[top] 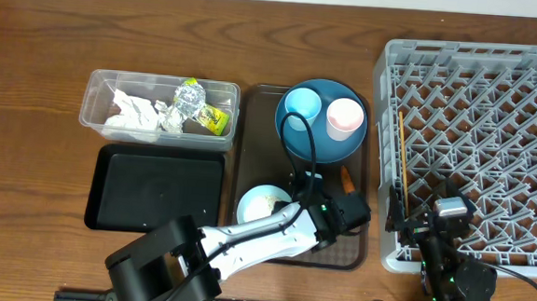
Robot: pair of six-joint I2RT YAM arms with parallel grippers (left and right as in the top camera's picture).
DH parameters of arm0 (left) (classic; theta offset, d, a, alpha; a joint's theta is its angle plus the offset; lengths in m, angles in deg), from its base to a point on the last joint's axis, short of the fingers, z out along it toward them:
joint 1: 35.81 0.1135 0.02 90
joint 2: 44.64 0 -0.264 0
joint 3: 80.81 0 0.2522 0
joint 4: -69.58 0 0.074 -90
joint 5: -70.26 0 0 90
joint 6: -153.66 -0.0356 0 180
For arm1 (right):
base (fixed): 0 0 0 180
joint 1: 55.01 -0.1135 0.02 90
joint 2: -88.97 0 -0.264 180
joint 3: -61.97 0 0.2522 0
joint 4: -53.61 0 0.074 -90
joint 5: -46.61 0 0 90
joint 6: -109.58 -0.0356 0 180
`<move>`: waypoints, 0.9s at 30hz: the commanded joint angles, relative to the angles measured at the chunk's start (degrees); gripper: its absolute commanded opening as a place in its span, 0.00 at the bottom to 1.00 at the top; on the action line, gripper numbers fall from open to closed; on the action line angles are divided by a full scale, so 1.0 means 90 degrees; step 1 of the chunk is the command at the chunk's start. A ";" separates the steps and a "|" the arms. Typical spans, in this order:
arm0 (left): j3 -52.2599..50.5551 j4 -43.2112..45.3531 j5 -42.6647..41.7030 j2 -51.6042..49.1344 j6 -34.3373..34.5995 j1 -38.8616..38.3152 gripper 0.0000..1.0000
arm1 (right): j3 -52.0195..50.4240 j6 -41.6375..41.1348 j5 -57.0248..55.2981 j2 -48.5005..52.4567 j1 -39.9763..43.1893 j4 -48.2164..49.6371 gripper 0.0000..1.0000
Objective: Sort waste into correct bins and load items into the dishwasher rack
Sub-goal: 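Grasp the rim of the light blue rice bowl with the left gripper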
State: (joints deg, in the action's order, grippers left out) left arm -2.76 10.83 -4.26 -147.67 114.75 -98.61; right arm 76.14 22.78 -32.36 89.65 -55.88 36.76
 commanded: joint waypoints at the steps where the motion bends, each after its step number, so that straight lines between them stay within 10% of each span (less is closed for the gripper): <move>1: -0.0061 0.0007 0.0192 -0.0080 0.0029 -0.0002 0.30 | -0.0010 0.0056 -0.0010 -0.0034 -0.0032 -0.0019 0.99; 27: -0.0073 -0.0136 0.0002 -0.0080 0.0024 -0.0002 0.14 | -0.0010 0.0056 -0.0010 -0.0034 -0.0032 -0.0019 0.99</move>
State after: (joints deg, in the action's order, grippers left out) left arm -2.85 9.97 -4.45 -147.67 114.71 -98.61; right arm 76.14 22.78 -32.36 89.65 -55.88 36.76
